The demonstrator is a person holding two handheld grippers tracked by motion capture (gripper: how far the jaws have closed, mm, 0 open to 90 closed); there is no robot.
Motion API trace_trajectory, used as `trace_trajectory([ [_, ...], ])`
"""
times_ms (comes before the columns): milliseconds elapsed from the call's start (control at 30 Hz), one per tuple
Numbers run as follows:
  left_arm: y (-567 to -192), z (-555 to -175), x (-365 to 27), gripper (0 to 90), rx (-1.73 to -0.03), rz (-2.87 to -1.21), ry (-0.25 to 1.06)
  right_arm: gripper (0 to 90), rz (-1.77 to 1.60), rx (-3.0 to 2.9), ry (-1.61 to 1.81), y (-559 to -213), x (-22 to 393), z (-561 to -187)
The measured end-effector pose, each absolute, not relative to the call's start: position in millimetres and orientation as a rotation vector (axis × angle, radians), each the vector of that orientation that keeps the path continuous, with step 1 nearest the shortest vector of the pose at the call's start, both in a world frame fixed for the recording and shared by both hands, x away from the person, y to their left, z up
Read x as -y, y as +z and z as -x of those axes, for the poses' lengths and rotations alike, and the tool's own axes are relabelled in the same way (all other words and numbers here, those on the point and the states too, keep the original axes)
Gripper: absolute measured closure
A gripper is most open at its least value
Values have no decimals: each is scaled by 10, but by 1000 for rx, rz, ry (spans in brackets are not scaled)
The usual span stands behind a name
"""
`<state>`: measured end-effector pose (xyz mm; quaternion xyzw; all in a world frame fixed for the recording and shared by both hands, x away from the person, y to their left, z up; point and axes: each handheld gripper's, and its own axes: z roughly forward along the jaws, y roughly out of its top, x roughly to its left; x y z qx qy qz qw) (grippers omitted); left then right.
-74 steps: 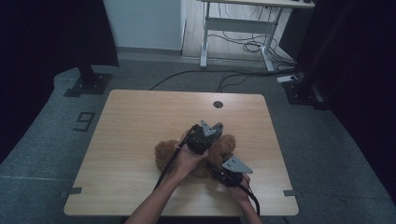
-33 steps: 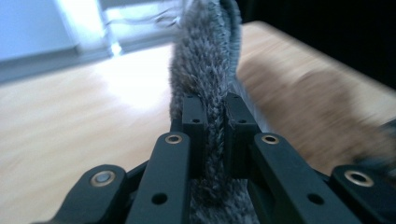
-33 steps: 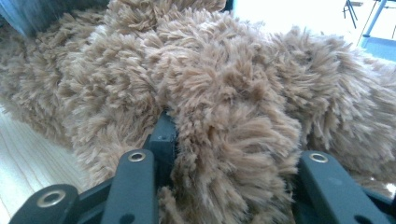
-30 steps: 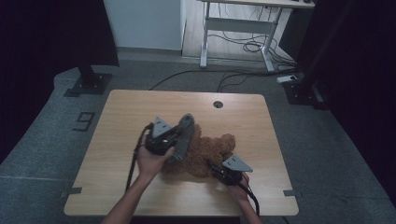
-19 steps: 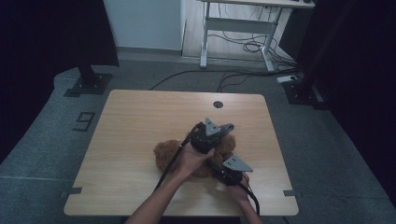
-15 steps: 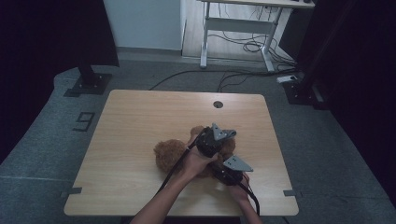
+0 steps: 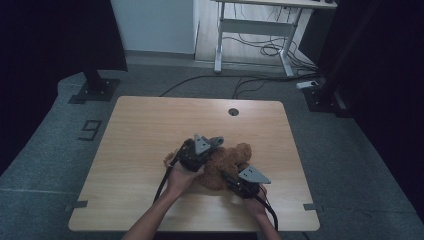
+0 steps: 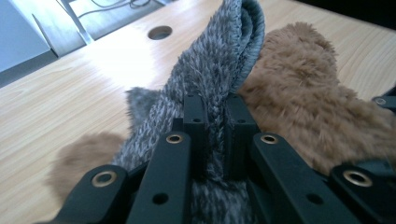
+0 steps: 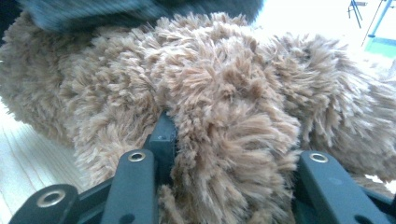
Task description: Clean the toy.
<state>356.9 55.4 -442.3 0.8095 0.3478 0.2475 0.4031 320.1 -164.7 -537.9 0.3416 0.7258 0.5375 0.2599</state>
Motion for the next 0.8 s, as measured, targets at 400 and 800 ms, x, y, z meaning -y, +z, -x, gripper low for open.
trace_trajectory([
  [400,-4419,-3419,-1369,816,-1052,-1922,656,566,-937,-1962,1457,-5382,1649,-3205],
  [800,-4827,-3353,-1912,815,-1210,-1926,556,567,-958,-1954,1459,-5388,1657,-3221],
])
